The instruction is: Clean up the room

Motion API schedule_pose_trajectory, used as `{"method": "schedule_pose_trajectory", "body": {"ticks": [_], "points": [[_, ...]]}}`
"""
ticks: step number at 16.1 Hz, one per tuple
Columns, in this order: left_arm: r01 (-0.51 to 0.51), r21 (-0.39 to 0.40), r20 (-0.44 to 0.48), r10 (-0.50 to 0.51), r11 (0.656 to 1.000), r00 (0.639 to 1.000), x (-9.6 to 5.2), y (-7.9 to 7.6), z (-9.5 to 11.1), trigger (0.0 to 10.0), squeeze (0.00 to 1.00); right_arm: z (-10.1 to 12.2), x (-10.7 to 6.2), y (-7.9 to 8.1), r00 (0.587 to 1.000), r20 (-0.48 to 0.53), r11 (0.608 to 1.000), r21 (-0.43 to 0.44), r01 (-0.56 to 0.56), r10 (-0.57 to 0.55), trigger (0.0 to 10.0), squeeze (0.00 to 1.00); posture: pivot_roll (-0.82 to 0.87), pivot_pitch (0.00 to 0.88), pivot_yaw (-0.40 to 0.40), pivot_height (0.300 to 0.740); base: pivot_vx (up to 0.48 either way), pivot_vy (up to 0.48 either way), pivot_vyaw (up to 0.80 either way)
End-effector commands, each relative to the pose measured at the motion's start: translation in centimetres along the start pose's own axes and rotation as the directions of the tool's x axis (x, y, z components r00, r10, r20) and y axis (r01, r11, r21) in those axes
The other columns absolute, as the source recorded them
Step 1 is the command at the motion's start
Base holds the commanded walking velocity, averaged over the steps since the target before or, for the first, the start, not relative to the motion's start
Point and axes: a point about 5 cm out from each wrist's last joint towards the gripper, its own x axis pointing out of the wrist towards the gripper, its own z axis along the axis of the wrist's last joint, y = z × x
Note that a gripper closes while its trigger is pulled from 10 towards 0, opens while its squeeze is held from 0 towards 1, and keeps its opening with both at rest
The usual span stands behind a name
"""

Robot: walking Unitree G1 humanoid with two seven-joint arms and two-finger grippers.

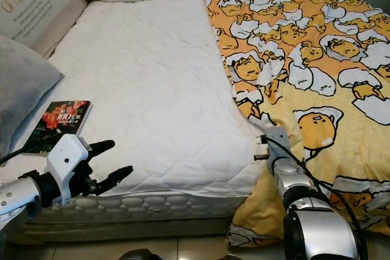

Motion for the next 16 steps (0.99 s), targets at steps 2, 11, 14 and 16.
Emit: {"method": "schedule_pose_trajectory", "body": {"ticks": [2,11,14,16], "points": [[-0.043,0.004,0.014,0.043,0.999,0.999,0.6,0.4,0.0,10.0,0.0,0.0,-0.2,0.0,0.994,0.049,0.994,0.056,-0.098,0.095,0.0,0.0,0.03,0.0,0.038,0.74,0.0,0.0,0.0],[-0.221,0.039,0.01,0.221,0.974,0.975,2.1,1.5,-0.3,10.0,0.0,0.0,-6.3,-2.9,0.647,0.503,0.611,0.264,-0.746,0.573,0.0,0.0,-0.01,0.0,0.027,0.74,0.0,0.0,0.0],[-0.202,0.051,-0.005,0.202,0.978,0.979,2.3,1.0,-0.4,10.0,0.0,-3.6,-7.2,-2.5,0.697,0.356,0.621,0.317,-0.717,0.622,0.0,0.0,-0.01,0.0,0.025,0.74,0.0,0.0,0.0],[-0.184,0.053,-0.016,0.185,0.982,0.983,2.5,0.6,-0.6,10.0,0.0,-6.3,-6.5,-2.4,0.788,0.197,0.7,0.369,-0.611,0.584,0.0,0.0,-0.01,0.0,0.023,0.74,0.0,0.0,0.0]]}}
